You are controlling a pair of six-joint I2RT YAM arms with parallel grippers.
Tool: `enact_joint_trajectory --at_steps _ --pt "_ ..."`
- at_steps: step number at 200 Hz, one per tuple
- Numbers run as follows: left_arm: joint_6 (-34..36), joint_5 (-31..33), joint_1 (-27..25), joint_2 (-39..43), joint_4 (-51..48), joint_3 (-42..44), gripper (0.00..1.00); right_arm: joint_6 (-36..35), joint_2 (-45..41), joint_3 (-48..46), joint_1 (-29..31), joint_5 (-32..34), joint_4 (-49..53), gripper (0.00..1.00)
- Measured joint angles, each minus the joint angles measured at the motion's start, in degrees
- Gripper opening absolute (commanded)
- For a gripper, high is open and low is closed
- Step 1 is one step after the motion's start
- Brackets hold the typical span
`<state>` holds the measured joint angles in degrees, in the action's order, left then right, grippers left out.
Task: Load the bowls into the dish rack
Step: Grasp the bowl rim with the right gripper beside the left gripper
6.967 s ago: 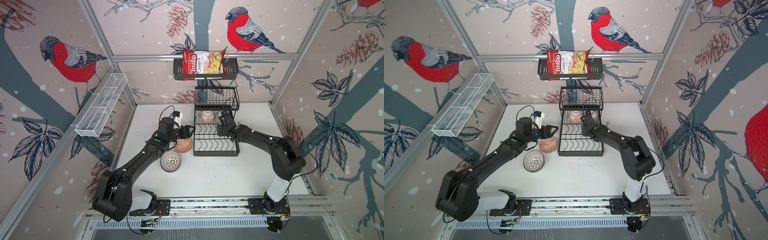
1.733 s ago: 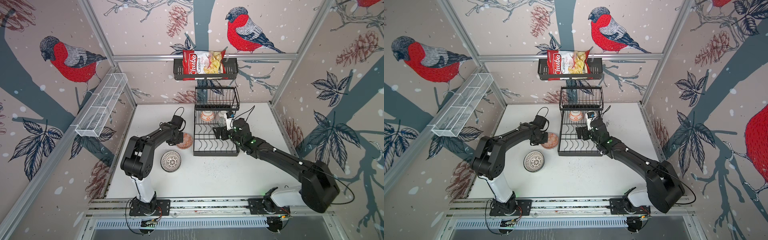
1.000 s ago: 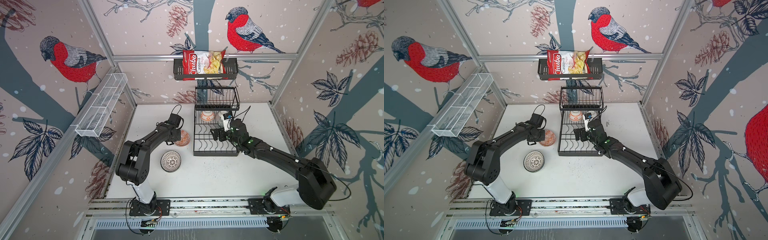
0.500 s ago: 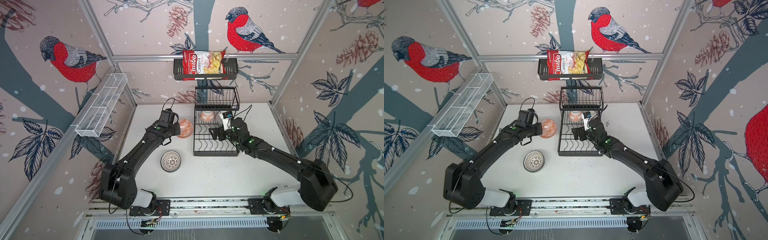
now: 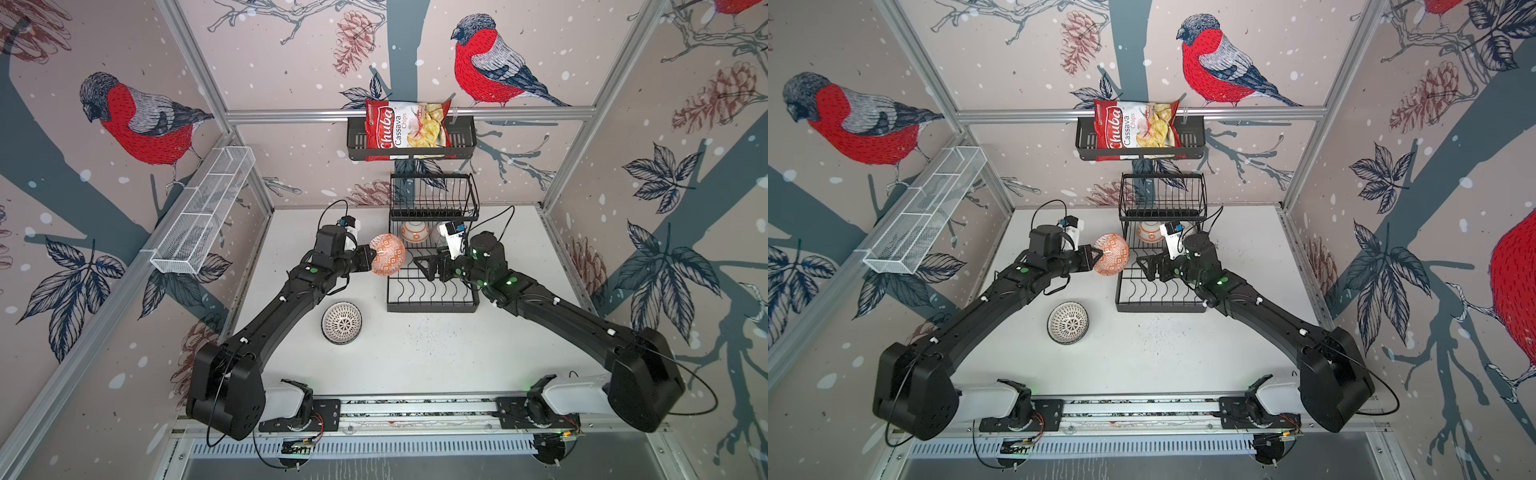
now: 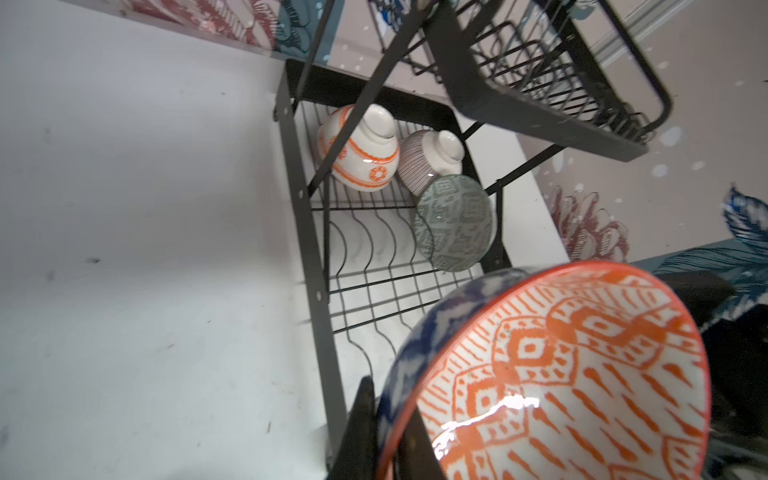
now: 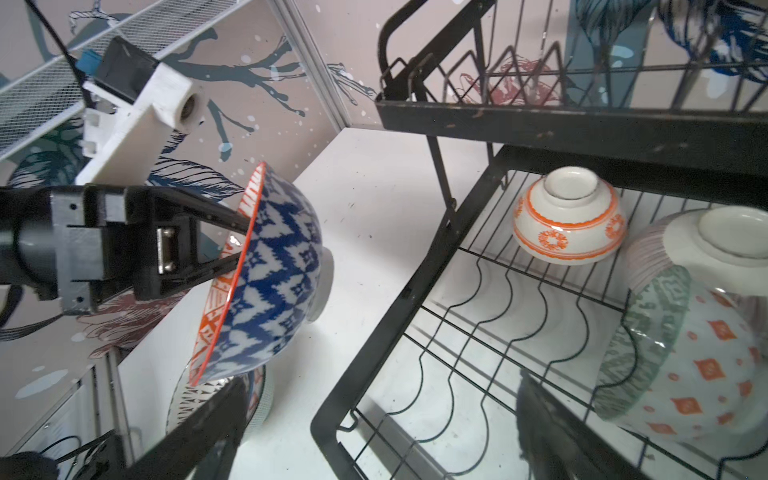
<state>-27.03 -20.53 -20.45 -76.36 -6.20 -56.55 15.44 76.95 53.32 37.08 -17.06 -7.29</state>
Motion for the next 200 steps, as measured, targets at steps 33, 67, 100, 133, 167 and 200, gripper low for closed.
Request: enact_joint_trajectory --at_steps 33,67,100,133,167,200 --pt "-1.6 -3.7 -1.0 -1.7 3.2 0.5 0.0 1.2 0.1 0.2 0.0 -4.5 -0.9 0.99" --pt "-2.7 -6.6 -1.9 -2.4 6.4 0.7 0.0 2.7 0.9 0.5 -0.1 -7.8 -2.8 1.0" --pt "-4.1 -9.2 -2.1 -2.6 10.1 1.0 0.0 4.5 2.4 0.9 0.0 -11.3 -4.9 1.0" --pt "-5.6 -11.3 -2.1 -3.4 13.5 1.5 0.0 6.0 3.7 1.3 0.0 -13.4 -6.4 0.99" --pt "-7.1 -12.7 -2.1 -4.2 15.7 1.5 0.0 7.2 4.3 1.5 0.1 -14.5 -7.6 1.0" --pt "-7.5 -13.4 -2.2 -4.8 17.4 1.5 0.0 8.6 5.0 1.9 0.4 -15.4 -8.6 0.95"
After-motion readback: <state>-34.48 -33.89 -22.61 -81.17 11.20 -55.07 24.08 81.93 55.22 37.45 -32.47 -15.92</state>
